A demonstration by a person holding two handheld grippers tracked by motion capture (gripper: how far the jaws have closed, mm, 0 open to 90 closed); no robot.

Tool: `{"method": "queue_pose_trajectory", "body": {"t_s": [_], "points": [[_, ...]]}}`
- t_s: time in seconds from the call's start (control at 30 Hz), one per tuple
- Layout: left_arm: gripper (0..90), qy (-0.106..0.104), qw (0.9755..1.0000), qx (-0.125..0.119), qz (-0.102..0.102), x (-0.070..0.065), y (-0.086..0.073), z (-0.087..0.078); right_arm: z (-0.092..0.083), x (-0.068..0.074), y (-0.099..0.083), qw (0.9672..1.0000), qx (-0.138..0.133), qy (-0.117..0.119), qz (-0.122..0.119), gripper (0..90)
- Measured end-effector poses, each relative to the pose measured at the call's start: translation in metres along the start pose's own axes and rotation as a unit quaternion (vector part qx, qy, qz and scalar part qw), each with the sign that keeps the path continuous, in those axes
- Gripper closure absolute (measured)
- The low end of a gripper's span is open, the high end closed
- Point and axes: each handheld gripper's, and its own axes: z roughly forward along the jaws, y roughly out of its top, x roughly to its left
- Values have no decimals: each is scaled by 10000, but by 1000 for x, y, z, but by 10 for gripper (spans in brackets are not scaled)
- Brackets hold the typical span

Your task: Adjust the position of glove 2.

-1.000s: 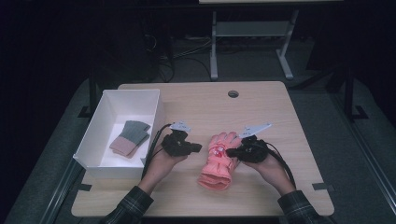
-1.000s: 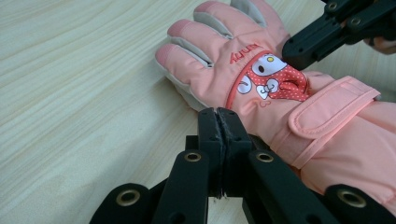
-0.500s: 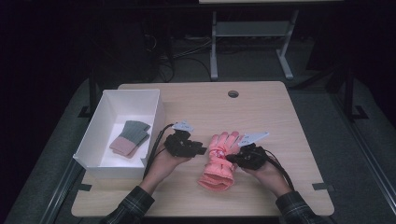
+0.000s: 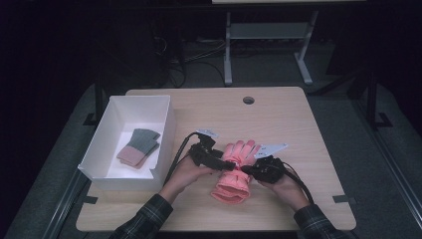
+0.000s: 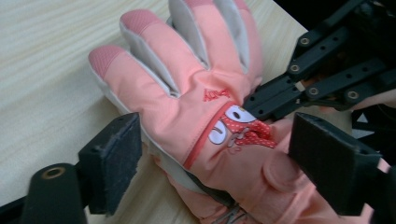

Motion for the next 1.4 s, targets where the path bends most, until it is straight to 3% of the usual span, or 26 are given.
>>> {"method": "queue_pose_trajectory", "body": {"t_s": [0.2, 0.3, 0.53, 0.63, 1.13, 1.4], "points": [[128, -234, 9994, 136, -233, 9, -6, 11, 0, 2, -2, 10000, -14, -70, -47, 900], [128, -120, 9995, 210, -198, 10, -6, 15, -1, 3, -3, 9999, -26, -87, -59, 900], [132, -354, 9974, 452, -430, 15, -10, 29, -1, 2, -5, 9999, -56, -63, -61, 900], [144, -398, 9973, 447, -426, 14, -10, 31, -1, 2, -6, 9999, -74, -62, -67, 900], [477, -1106, 9902, 667, -527, 26, -12, 33, 1, 3, -6, 9997, -85, -120, -207, 900], [640, -1127, 9912, 614, -336, 24, -10, 32, 0, 0, -6, 9997, -118, -59, -183, 900]]}}
